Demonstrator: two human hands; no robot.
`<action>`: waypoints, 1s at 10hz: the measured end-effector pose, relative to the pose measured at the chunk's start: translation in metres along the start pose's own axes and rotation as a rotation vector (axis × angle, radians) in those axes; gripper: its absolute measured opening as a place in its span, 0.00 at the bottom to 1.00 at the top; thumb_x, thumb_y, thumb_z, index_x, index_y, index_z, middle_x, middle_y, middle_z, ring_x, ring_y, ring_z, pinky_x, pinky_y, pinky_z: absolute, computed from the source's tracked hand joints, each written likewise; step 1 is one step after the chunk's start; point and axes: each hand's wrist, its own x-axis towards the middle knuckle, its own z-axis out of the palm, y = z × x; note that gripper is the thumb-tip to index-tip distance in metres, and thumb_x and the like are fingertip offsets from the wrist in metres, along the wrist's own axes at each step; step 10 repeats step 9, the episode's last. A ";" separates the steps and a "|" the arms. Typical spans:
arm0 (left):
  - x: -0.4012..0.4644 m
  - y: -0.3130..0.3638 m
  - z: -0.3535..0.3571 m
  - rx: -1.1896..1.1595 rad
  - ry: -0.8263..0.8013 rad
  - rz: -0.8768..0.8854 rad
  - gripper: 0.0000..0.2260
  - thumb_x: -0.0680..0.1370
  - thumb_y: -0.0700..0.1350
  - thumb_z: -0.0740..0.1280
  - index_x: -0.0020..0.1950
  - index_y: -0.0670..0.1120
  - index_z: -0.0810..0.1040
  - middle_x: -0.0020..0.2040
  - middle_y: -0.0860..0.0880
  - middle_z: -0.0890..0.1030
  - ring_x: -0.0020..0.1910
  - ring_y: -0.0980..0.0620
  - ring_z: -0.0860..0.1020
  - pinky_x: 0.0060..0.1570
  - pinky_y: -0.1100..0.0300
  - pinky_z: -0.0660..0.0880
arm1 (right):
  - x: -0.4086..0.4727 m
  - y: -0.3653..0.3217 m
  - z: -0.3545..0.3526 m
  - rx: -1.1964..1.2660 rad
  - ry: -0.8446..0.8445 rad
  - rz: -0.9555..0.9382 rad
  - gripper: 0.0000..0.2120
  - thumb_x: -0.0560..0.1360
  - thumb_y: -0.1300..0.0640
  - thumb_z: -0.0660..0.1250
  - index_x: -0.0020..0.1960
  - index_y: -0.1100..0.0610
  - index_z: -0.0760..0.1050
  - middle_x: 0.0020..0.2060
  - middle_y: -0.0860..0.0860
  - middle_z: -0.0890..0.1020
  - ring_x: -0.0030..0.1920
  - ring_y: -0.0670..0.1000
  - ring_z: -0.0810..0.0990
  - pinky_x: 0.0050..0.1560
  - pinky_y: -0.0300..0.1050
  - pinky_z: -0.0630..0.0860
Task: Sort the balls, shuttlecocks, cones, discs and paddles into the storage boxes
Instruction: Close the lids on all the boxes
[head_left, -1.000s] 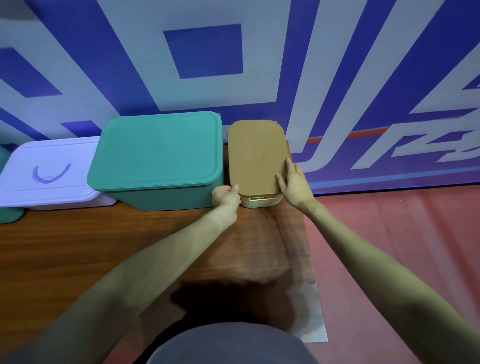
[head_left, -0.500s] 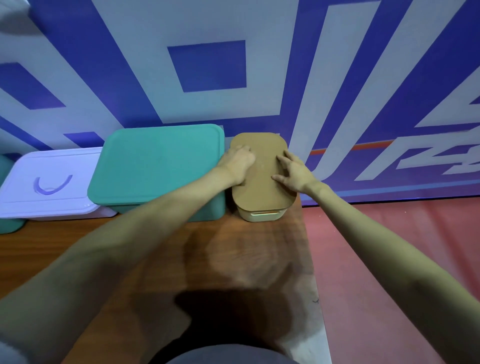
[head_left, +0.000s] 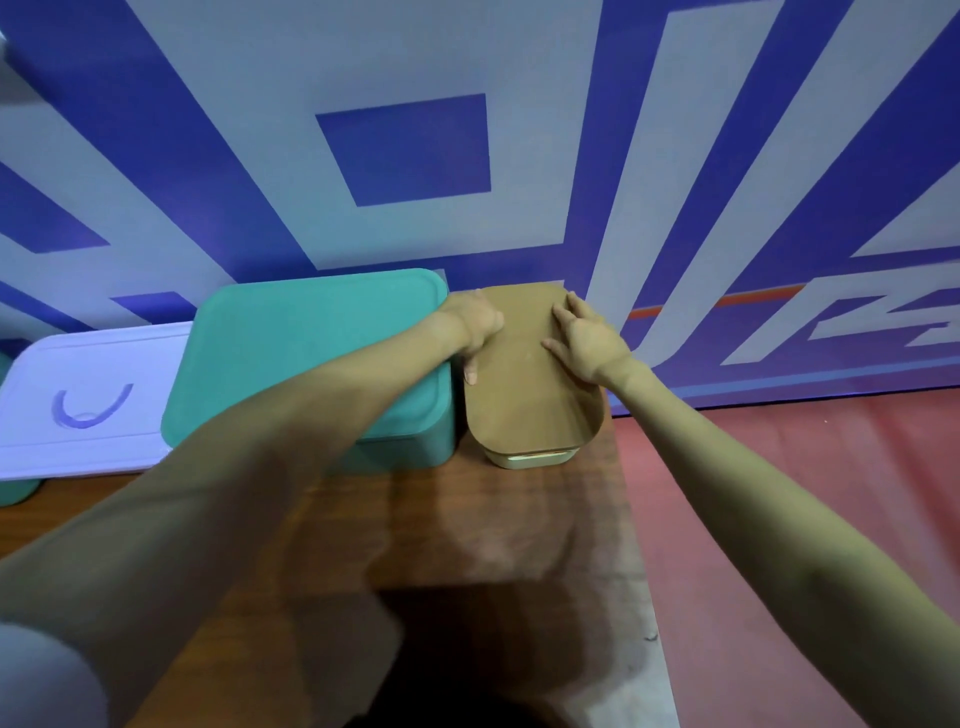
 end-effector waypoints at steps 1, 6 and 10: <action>-0.012 -0.003 0.001 0.045 -0.078 0.049 0.22 0.70 0.54 0.73 0.57 0.40 0.78 0.64 0.37 0.75 0.66 0.39 0.70 0.60 0.50 0.72 | -0.008 0.000 0.013 -0.029 0.038 0.024 0.29 0.81 0.43 0.51 0.77 0.56 0.51 0.78 0.56 0.49 0.74 0.60 0.58 0.69 0.57 0.62; -0.069 -0.003 0.005 -0.064 0.281 0.052 0.18 0.74 0.53 0.69 0.60 0.45 0.77 0.60 0.44 0.77 0.61 0.44 0.73 0.59 0.53 0.69 | -0.037 -0.021 -0.031 0.001 -0.040 0.050 0.28 0.79 0.52 0.59 0.73 0.64 0.55 0.69 0.61 0.67 0.67 0.62 0.66 0.66 0.56 0.66; -0.176 -0.056 0.014 -0.669 0.688 0.011 0.24 0.77 0.50 0.67 0.70 0.43 0.70 0.68 0.44 0.73 0.68 0.45 0.69 0.67 0.48 0.66 | -0.113 -0.044 -0.082 0.111 0.143 0.074 0.21 0.79 0.56 0.62 0.69 0.64 0.67 0.67 0.60 0.72 0.65 0.59 0.72 0.63 0.48 0.68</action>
